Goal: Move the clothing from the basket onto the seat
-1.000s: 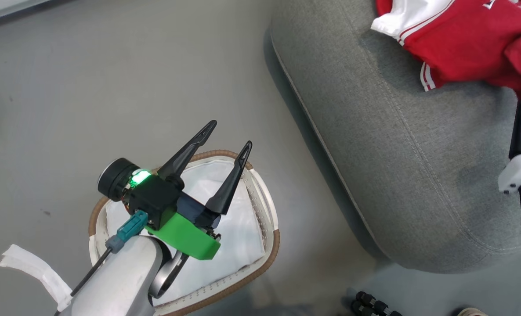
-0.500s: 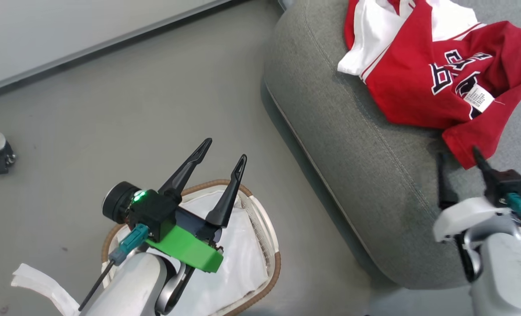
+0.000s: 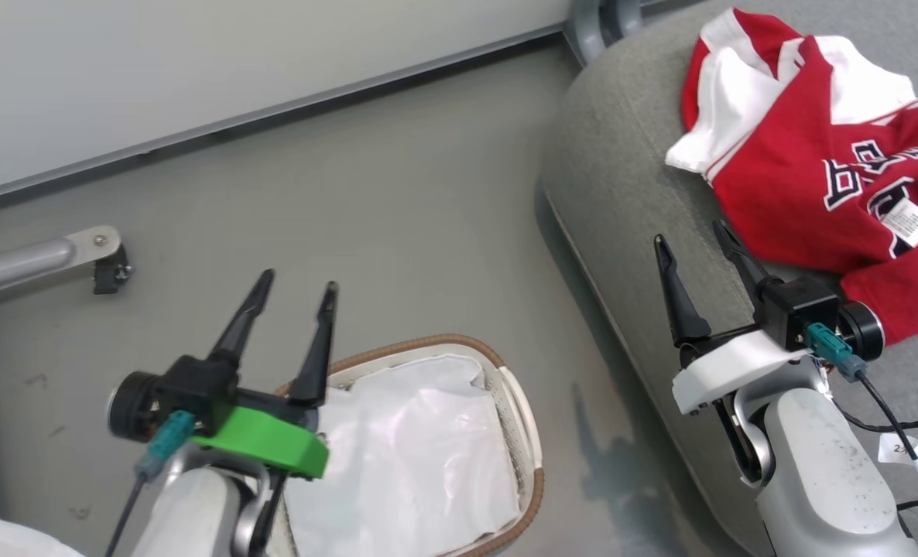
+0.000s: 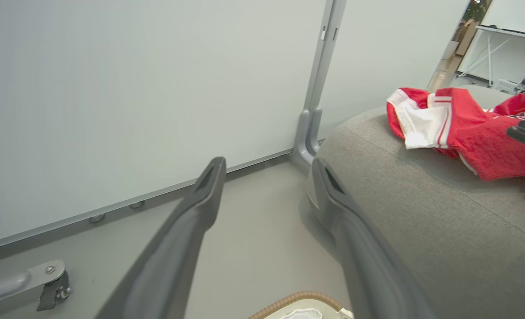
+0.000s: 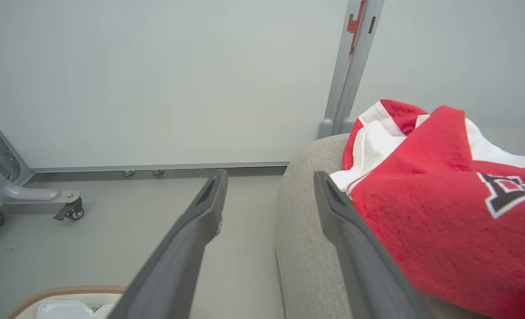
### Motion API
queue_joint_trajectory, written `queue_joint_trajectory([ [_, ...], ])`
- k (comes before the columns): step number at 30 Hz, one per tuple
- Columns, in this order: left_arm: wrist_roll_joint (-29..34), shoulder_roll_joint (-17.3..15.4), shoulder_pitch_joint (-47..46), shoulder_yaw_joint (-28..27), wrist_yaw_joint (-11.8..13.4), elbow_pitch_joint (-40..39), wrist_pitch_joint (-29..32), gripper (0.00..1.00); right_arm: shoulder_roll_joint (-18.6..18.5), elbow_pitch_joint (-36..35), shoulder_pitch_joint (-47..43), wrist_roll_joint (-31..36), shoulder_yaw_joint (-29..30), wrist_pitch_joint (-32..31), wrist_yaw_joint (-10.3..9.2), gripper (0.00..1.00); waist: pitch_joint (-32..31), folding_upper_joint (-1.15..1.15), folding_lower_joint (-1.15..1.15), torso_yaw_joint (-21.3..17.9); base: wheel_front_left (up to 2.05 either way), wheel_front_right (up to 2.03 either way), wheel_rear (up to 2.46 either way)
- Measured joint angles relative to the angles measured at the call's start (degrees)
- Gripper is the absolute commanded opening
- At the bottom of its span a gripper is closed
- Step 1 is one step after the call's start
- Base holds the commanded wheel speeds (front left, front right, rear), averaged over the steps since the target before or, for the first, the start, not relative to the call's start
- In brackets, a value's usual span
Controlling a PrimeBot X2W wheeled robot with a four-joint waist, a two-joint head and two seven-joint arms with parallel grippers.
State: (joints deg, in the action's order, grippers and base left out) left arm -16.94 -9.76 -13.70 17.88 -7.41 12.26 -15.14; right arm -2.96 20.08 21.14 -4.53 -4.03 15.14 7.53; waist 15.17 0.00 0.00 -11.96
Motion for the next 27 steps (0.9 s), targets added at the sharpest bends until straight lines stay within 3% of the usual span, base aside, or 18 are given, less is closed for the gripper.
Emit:
queue_joint_trajectory([
  [7,5.23,3.22,3.20,-11.59,0.36,3.98,0.00,1.00,0.29,0.33,-0.39,0.42,-2.67,0.00,0.00,1.00,-2.57,0.00,0.00,3.75,0.00,0.00,0.00],
  [13,8.00,4.91,6.30,-17.50,0.35,5.43,-0.01,1.00,0.14,0.73,-3.21,-0.41,-2.82,0.00,0.00,1.00,-4.96,0.00,0.00,5.87,0.00,0.00,0.00],
  [27,8.06,6.73,13.74,-22.41,0.09,7.86,0.00,1.00,0.16,1.12,-9.82,-2.53,-2.75,0.00,0.00,1.00,-10.18,0.00,0.00,9.31,0.00,0.00,0.00],
])
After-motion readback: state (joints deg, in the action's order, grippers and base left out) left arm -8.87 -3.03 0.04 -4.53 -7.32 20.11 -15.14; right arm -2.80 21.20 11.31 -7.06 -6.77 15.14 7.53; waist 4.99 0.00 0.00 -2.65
